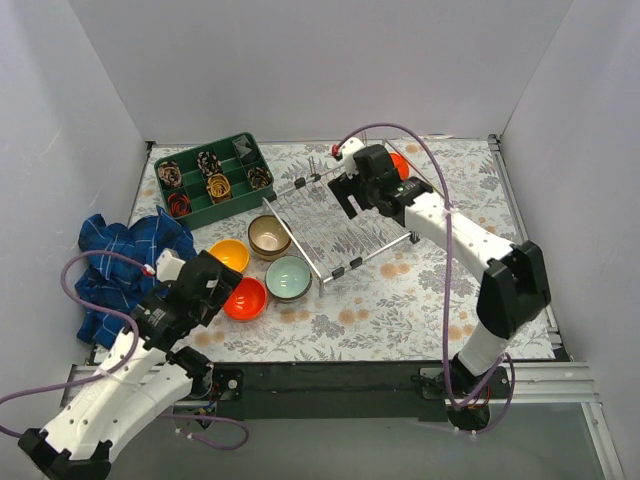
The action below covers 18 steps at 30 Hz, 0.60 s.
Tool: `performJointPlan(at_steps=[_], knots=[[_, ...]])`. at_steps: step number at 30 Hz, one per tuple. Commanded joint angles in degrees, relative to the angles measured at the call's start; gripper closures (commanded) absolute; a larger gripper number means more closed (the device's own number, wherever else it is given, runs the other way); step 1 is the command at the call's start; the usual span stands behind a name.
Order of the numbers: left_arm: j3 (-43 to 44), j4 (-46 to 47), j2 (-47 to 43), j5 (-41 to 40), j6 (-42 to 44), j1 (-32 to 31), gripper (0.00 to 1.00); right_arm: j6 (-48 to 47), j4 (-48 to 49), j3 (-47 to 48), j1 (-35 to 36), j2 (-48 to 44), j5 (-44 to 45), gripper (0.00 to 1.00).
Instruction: Unload the bowls from the dish rack
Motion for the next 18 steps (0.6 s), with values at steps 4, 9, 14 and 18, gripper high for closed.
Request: performJointPlan(at_steps=[4,9,14,18], knots=[[9.81,-1.99,-0.62,-1.09,10.32,0.19,0.02,-18.65,-0.30,13.51,-3.04,14.23,17.57,0.02],[13.24,1.08,0.96,0.06,16.74,0.19,0.02,-27.44,4.17,17.93,-5.85,22.14,20.65,0.01],[15.62,2.41,3.25,-0.47,21.39,0.19,0.02,-31.59,9.10,20.03,-7.53,26.54,21.36,0.01],[15.89,3.28,4.75,-0.38,22.37,0.19,0.02,-32.73,10.86,21.09,-8.32,29.27,19.78,0.01]])
